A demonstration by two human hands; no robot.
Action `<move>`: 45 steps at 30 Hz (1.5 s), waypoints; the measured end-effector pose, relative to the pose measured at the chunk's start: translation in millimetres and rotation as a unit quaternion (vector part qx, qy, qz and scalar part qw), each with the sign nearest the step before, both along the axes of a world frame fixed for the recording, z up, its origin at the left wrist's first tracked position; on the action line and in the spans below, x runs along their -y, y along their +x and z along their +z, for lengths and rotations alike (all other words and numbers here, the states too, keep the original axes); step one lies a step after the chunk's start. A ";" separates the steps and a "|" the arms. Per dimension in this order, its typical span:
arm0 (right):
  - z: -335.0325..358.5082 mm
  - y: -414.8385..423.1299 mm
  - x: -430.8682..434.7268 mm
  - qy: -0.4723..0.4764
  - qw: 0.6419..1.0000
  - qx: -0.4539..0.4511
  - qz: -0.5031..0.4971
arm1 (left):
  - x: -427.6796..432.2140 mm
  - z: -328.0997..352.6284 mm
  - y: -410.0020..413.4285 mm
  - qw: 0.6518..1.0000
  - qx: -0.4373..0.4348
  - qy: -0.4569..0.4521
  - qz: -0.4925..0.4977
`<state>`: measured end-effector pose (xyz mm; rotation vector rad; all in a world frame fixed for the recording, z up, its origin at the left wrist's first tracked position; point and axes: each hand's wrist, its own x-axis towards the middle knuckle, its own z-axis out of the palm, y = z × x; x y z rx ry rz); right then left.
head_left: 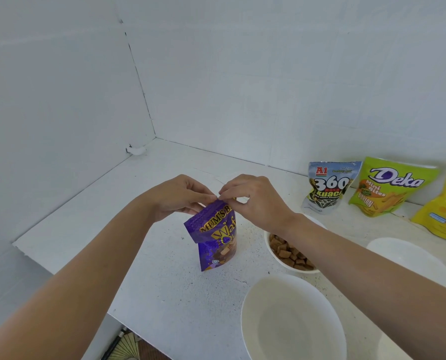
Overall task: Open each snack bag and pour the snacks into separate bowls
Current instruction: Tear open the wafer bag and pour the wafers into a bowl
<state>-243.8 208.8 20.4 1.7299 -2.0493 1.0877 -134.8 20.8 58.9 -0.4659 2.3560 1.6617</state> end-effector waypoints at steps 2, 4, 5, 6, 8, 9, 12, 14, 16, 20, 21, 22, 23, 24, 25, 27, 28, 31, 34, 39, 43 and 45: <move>-0.8 -0.7 0.3 0.002 1.000 0.001 -0.002 | -0.3 0.8 0.0 1.000 -0.001 -0.002 0.001; -0.8 -1.0 0.4 0.002 1.000 0.003 -0.003 | -0.4 1.6 0.1 1.000 -0.002 -0.007 -0.002; -0.7 -1.1 0.5 0.002 1.000 0.003 -0.002 | -0.6 2.3 0.6 1.000 -0.001 -0.009 -0.004; -0.3 -1.2 0.7 0.002 1.000 0.003 -0.001 | -0.9 3.0 0.9 1.000 0.000 -0.010 -0.006; 0.4 -1.0 1.2 0.004 1.000 0.003 0.000 | -1.0 3.9 1.5 1.000 0.001 -0.013 -0.008; 0.7 -0.6 1.5 0.004 1.000 0.003 0.001 | -1.0 4.2 1.9 1.000 0.001 -0.014 -0.008; 1.1 0.0 1.3 0.003 1.000 0.008 0.002 | -1.0 5.0 3.4 1.000 0.001 -0.015 -0.007; 0.9 -0.2 1.1 0.002 1.000 0.008 0.001 | -1.4 5.5 4.0 1.000 0.003 -0.021 -0.005; -0.3 -0.4 1.3 -0.004 1.000 0.006 0.001 | -1.9 5.7 4.0 1.000 0.007 -0.027 -0.001; -6.8 2.7 1.0 -0.019 0.998 0.049 -0.027 | -2.8 1.7 5.5 1.000 0.020 0.005 0.024; -8.2 4.8 0.0 -0.026 0.996 0.079 -0.040 | -3.4 -0.1 6.9 0.999 0.022 0.021 0.033; -8.8 8.2 -1.2 -0.036 0.991 0.114 -0.053 | -4.2 -2.1 8.7 0.998 0.023 0.038 0.040; -9.0 12.3 -2.0 -0.045 0.985 0.153 -0.067 | -5.3 -3.9 10.7 0.997 0.022 0.054 0.044; -8.6 16.4 -2.1 -0.046 0.976 0.197 -0.081 | -6.8 -5.2 13.0 0.997 0.021 0.066 0.046; -7.1 20.0 -2.0 -0.034 0.964 0.248 -0.092 | -8.8 -6.1 14.9 0.996 0.018 0.072 0.047; -2.8 24.0 -1.5 0.002 0.925 0.366 -0.100 | -14.2 -7.1 18.6 0.996 0.011 0.073 0.051; -0.4 24.7 -1.7 0.014 0.904 0.415 -0.099 | -17.3 -7.3 20.2 0.996 0.008 0.074 0.053; 8.4 23.8 -4.2 0.047 0.861 0.498 -0.088 | -24.5 -6.9 24.6 0.995 0.003 0.080 0.053; 12.4 24.0 -5.5 0.073 0.826 0.555 -0.071 | -27.3 -6.1 27.0 0.996 0.004 0.073 0.053; 11.9 23.6 -6.6 0.076 0.777 0.624 -0.035 | -27.4 -4.3 30.3 0.996 0.003 0.063 0.057; 15.4 25.2 -8.3 0.075 0.769 0.635 -0.022 | -26.5 -5.0 31.5 0.996 0.007 0.070 0.057; 17.4 25.3 -9.1 0.076 0.765 0.640 -0.023 | -26.1 -6.2 31.6 0.995 0.011 0.082 0.062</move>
